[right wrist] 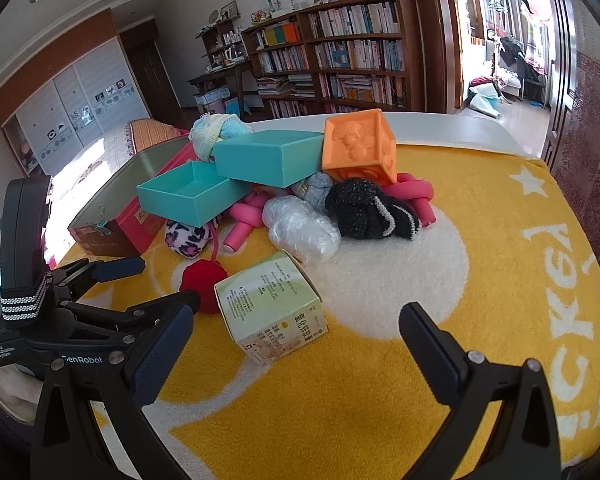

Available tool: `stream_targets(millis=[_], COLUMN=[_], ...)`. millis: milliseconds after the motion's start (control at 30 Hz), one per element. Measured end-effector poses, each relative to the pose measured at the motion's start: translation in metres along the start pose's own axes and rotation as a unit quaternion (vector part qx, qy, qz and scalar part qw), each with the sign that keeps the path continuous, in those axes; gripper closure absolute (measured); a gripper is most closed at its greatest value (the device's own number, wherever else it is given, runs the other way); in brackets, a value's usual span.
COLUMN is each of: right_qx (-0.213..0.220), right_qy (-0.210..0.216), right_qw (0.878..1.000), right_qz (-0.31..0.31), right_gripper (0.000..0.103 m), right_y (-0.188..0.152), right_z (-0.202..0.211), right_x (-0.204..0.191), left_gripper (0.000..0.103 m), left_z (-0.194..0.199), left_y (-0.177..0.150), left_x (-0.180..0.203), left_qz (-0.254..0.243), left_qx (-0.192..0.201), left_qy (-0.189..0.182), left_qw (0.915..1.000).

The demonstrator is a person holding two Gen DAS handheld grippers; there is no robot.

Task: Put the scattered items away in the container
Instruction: 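Grasp the pale green medicine box with the right tool while the left tool approaches the red pompom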

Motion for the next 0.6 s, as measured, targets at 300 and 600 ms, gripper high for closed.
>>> stream_targets(millis=[300,600], right_qx=[-0.015,-0.046], right_qy=[-0.004,0.005], right_qw=[1.0,0.999], right_qz=[0.012,0.022], right_gripper=[0.003,0.035], right_y=[0.0,-0.005], right_z=[-0.016,-0.03], right_x=[0.001,-0.003], left_gripper=[0.001,0.001], left_z=[0.011,0.012], left_y=[0.002,0.001], left_x=[-0.009,-0.005], left_qz=[0.012,0.01], left_qx=[0.01,0.008], left_qy=[-0.002,-0.014], left_qw=[0.9999,0.9998])
Point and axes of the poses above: each gripper's, at about its wrist camera, not at the fingertips, and z roughly against the way its jaws point, x to its right, y to its top, the point moved 8 cm from there along -z, roughly the way its jaws point, and after that the axes turned 3 degrees about -x, right-handed, at the moved point
